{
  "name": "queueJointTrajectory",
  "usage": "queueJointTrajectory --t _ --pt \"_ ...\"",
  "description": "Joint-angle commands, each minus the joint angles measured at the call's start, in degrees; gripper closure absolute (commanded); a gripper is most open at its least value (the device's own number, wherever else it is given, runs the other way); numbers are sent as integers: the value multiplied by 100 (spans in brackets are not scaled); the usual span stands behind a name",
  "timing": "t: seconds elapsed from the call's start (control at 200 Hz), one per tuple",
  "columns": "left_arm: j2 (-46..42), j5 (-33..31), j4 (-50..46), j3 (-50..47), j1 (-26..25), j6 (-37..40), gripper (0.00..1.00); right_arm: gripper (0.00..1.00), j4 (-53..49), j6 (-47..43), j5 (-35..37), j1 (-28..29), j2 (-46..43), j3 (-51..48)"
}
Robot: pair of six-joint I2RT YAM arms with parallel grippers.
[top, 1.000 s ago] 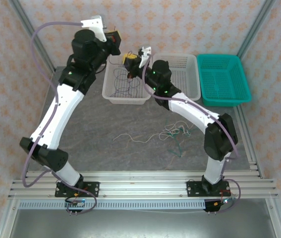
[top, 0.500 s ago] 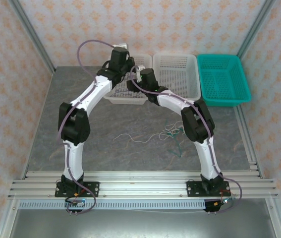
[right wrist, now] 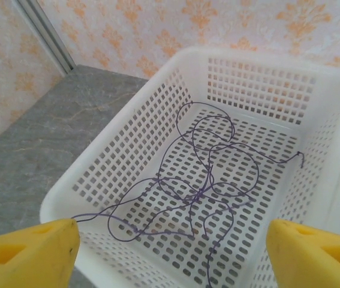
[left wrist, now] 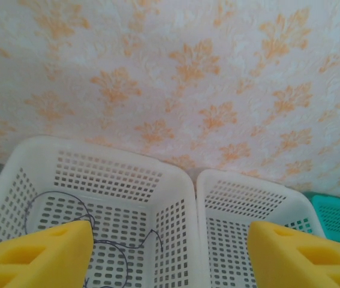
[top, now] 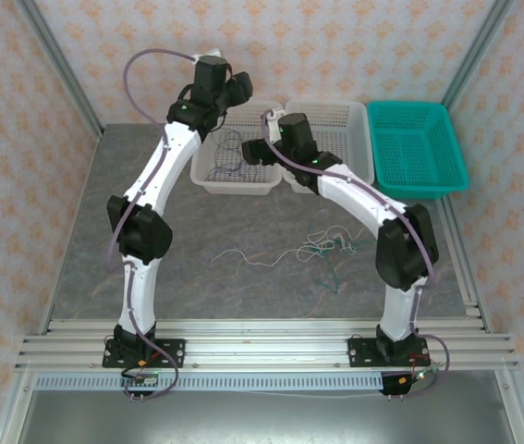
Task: Untangle the cables
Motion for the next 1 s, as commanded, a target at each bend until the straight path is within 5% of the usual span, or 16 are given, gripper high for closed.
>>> queueJointTrajectory --t 0.0,0.11,0.285,0.53,0.736,0.846,0.996 --pt "-690 421 -303 -393 96 -200 30 17 -745 286 -81 -1 -467 -303" --pt "-1870 876 532 -1727 65 -345 30 17 -621 1055 -200 -94 -1328 -1099" --pt "-3695 1460 1243 -3781 -213 23 31 17 -1528 2247 858 -304 -2718 -2274" --pt "-5275 1489 1188 -5968 -1528 1244 34 20 -3157 3788 1465 -1032 -3849 -3689" --pt "-5150 860 571 -6948 -2445 1573 34 15 -3622 4183 1743 -1376 -3911 -4241" --pt "-4593 450 427 -7166 -2885 1514 35 0 -3634 4195 1982 -1432 -3633 -4313" --pt "-3565 349 737 -7249 -3228 1446 34 2 -3161 4105 1557 -1432 -3244 -4480"
